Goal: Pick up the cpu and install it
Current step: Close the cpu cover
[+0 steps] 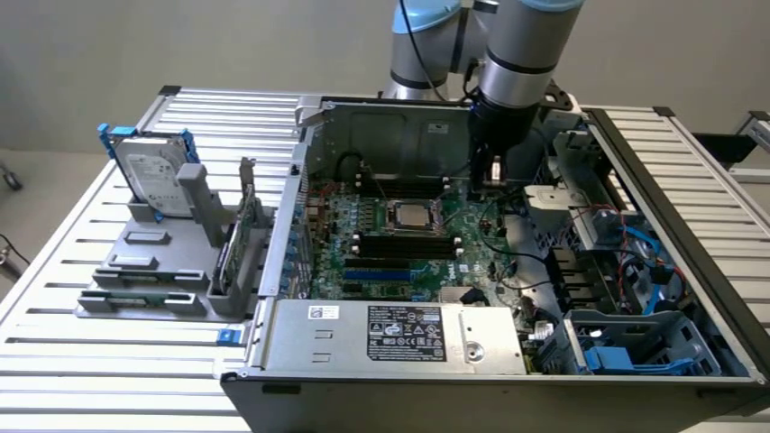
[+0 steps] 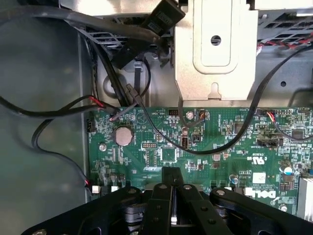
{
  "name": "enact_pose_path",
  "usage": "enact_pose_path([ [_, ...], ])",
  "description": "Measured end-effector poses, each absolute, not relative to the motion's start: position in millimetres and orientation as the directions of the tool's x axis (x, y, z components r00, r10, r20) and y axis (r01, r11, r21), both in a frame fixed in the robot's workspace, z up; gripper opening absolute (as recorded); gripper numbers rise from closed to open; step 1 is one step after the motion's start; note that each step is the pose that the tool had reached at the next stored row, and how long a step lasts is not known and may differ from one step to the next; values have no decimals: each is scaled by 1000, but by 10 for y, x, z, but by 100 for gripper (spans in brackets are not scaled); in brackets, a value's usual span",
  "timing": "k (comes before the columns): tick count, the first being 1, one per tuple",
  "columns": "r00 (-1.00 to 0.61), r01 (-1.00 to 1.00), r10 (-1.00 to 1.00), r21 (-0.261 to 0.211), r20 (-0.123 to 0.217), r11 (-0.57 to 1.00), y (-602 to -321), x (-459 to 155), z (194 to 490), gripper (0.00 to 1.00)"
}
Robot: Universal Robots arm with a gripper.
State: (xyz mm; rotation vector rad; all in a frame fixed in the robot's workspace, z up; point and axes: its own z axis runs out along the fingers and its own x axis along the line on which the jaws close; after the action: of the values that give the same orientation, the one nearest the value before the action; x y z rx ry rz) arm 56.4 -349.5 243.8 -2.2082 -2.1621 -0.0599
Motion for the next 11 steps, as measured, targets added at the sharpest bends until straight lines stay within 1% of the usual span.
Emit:
enact_pose_path([
  [11, 22, 1000, 998, -20, 66, -21, -3583, 327, 2509, 11],
])
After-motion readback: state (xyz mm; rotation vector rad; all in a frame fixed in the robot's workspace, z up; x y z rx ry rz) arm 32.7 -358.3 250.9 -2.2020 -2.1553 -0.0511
